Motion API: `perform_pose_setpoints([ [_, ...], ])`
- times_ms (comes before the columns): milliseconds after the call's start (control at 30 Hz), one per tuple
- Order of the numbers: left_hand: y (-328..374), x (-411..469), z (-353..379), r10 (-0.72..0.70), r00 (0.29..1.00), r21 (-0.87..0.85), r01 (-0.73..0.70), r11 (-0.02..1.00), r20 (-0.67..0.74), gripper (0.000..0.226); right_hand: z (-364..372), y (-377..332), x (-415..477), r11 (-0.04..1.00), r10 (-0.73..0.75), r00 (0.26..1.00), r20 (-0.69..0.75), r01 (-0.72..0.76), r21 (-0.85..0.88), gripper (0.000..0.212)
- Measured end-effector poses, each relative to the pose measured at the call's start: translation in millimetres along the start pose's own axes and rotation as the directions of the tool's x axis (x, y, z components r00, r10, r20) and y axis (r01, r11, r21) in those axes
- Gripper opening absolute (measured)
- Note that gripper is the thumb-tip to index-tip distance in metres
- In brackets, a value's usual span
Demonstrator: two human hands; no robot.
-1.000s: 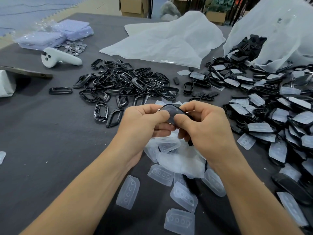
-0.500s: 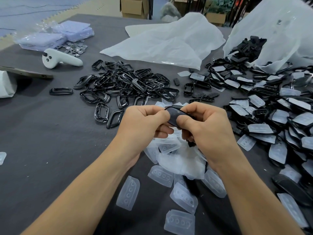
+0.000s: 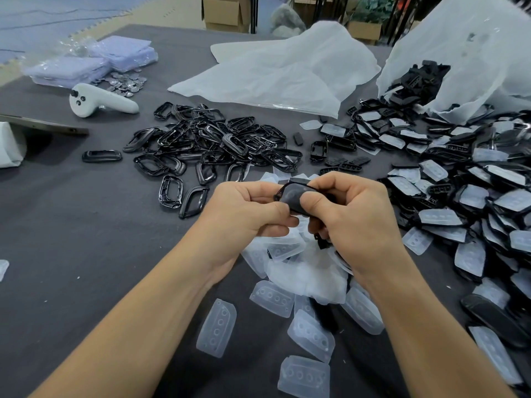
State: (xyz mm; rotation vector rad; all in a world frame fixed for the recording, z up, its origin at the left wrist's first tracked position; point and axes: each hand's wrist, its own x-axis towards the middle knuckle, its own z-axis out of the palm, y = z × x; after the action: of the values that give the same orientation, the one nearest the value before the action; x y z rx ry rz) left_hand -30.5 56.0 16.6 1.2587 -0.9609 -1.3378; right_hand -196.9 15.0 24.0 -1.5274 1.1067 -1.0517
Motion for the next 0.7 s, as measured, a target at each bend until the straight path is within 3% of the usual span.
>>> perform_pose_setpoints([
  [100, 1.1, 0.3, -0.2, -0.024, 1.000, -0.007, 0.024, 1.000, 0.015, 0.023, -0.8, 1.9, 0.4, 0.999, -0.013, 1.000, -0.016, 0.012, -0.031, 0.019],
  [233, 0.8, 1.0, 1.4, -0.027, 0.999, 0.053, 0.028, 0.998, -0.029, 0.009, -0.6, 3.8, 0.3, 0.997, -0.024, 1.000, -0.011, 0.023, -0.069, 0.011],
  [300, 0.3, 0.6, 2.0, -0.022, 0.999, 0.093, 0.026, 0.995, -0.048, 0.018, -0.4, 3.5, -1.2, 0.996, -0.036, 0.999, -0.002, 0.036, -0.085, 0.009],
  [700, 0.8, -1.1, 3.7, -0.008, 0.994, 0.149, 0.025, 0.988, -0.109, 0.022, 2.0, 1.6, -3.2, 0.996, -0.029, 1.000, 0.003, 0.029, -0.089, 0.016],
])
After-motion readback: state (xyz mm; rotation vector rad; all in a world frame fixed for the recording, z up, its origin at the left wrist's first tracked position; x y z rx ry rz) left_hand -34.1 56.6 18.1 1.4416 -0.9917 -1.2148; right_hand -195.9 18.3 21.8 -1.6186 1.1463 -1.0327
